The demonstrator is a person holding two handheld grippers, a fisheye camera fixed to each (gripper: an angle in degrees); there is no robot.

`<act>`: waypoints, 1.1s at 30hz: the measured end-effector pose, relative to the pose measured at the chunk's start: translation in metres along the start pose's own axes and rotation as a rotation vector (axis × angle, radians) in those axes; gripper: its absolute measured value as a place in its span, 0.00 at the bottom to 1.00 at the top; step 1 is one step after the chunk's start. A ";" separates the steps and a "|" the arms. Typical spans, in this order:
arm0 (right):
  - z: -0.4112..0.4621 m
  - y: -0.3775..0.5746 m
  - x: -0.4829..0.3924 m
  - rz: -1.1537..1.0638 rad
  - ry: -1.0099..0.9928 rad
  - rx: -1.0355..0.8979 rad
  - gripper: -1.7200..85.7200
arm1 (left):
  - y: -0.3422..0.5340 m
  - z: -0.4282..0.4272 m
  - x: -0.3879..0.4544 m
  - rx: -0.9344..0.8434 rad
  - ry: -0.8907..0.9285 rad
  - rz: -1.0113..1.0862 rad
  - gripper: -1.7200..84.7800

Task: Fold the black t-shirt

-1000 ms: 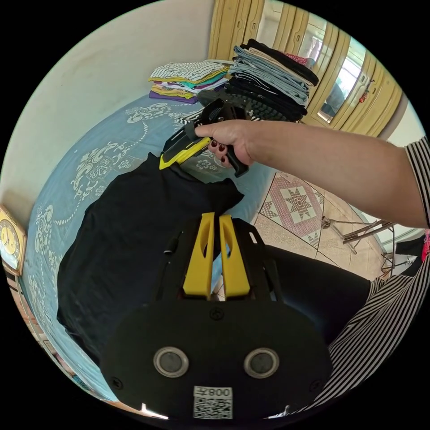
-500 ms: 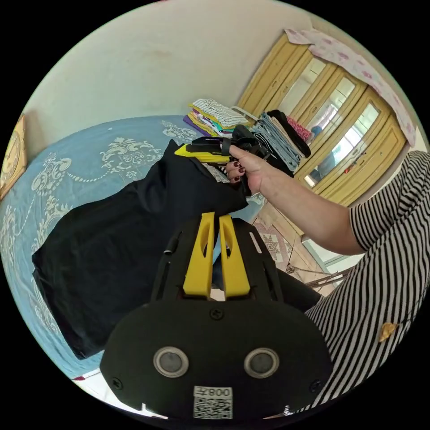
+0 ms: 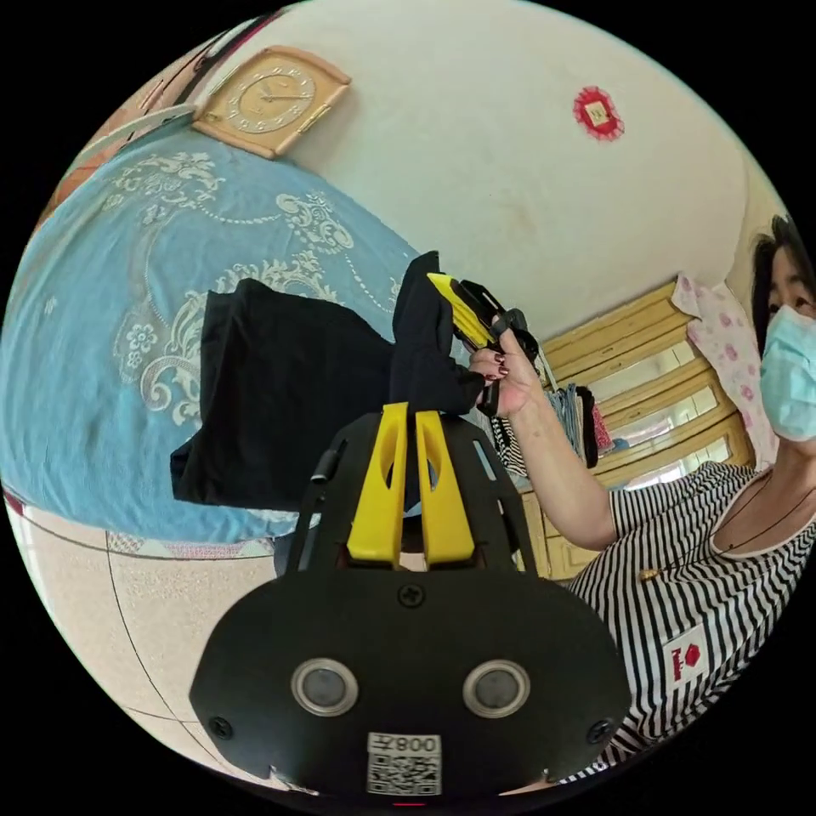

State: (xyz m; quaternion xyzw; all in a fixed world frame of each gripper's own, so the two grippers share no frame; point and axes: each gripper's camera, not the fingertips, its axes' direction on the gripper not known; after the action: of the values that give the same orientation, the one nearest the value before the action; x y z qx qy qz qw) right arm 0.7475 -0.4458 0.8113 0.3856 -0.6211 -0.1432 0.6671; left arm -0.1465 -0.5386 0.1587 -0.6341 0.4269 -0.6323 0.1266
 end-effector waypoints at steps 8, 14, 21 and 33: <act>0.121 -0.013 0.067 -0.011 0.100 -0.165 0.04 | -0.003 -0.076 -0.075 0.112 0.077 -0.297 0.03; 0.181 -0.016 0.122 -0.007 0.161 -0.238 0.04 | -0.013 -0.112 -0.100 0.135 0.076 -0.380 0.03; 0.231 -0.007 0.186 -0.001 0.243 -0.319 0.04 | -0.015 -0.139 -0.121 0.125 0.084 -0.469 0.03; 0.236 0.007 0.245 -0.037 0.167 -0.349 0.06 | -0.003 -0.185 -0.117 0.174 0.089 -0.527 0.03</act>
State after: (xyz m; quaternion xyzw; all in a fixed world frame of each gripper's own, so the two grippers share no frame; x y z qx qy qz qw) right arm 0.5695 -0.6853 0.9759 0.2860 -0.5219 -0.2285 0.7704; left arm -0.2951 -0.3845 0.1106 -0.6814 0.1966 -0.7050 -0.0072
